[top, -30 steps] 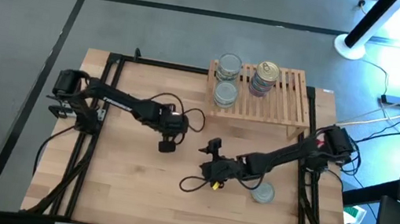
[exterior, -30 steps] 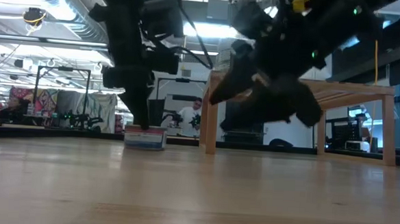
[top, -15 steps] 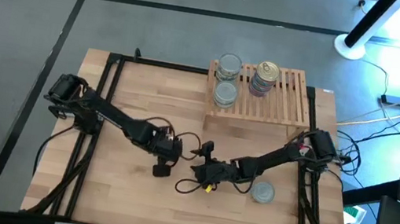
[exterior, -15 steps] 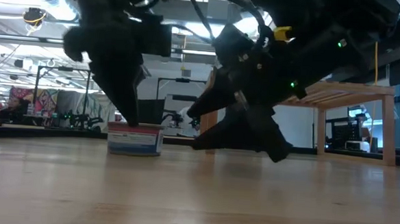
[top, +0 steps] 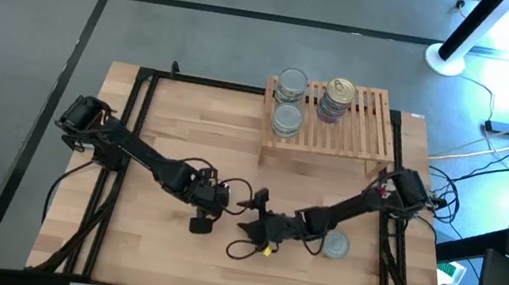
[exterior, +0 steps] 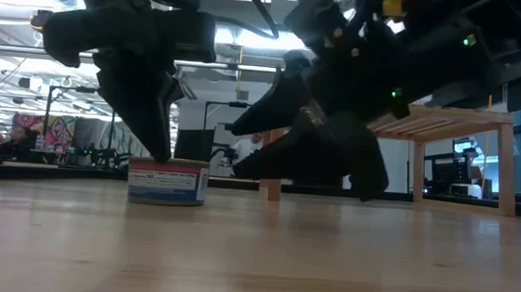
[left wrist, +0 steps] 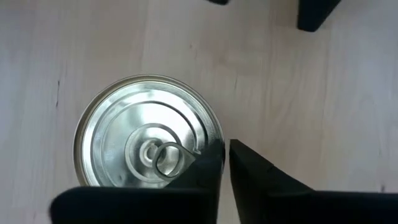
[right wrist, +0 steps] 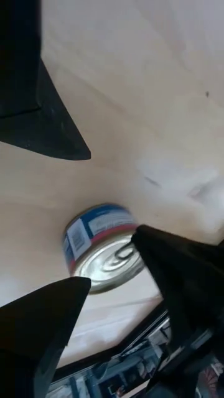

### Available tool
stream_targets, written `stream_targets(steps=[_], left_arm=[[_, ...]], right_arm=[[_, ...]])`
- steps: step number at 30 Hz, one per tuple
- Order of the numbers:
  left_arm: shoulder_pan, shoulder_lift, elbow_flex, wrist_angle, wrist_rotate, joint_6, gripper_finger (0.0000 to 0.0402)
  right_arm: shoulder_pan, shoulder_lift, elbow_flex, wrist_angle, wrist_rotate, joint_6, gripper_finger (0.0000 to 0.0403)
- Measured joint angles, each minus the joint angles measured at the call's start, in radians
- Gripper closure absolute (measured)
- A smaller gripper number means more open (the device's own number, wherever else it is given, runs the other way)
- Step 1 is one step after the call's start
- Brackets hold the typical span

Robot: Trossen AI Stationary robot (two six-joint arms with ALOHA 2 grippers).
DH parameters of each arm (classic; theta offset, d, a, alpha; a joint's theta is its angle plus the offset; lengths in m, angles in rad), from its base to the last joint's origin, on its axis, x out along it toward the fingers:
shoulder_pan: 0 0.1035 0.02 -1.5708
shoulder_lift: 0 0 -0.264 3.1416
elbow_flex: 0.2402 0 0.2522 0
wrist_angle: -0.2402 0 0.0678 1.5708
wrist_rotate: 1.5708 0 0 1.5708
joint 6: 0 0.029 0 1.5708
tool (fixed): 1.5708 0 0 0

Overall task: Stack canned seafood by type on shelf
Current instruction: Put the blue pink tuna can on the shelf

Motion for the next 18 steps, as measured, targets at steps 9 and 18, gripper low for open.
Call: stream_targets(steps=[9,18], left_arm=[[-0.002,0.0,0.0,0.001,0.0,0.004,0.0316],[-0.005,0.0,-0.008,0.006,-0.004,0.018,0.0327]], right_arm=[[-0.002,0.0,0.0,0.018,0.004,-0.001,0.0081],[-0.006,0.006,0.0,0.099,0.019,-0.054,0.0081]])
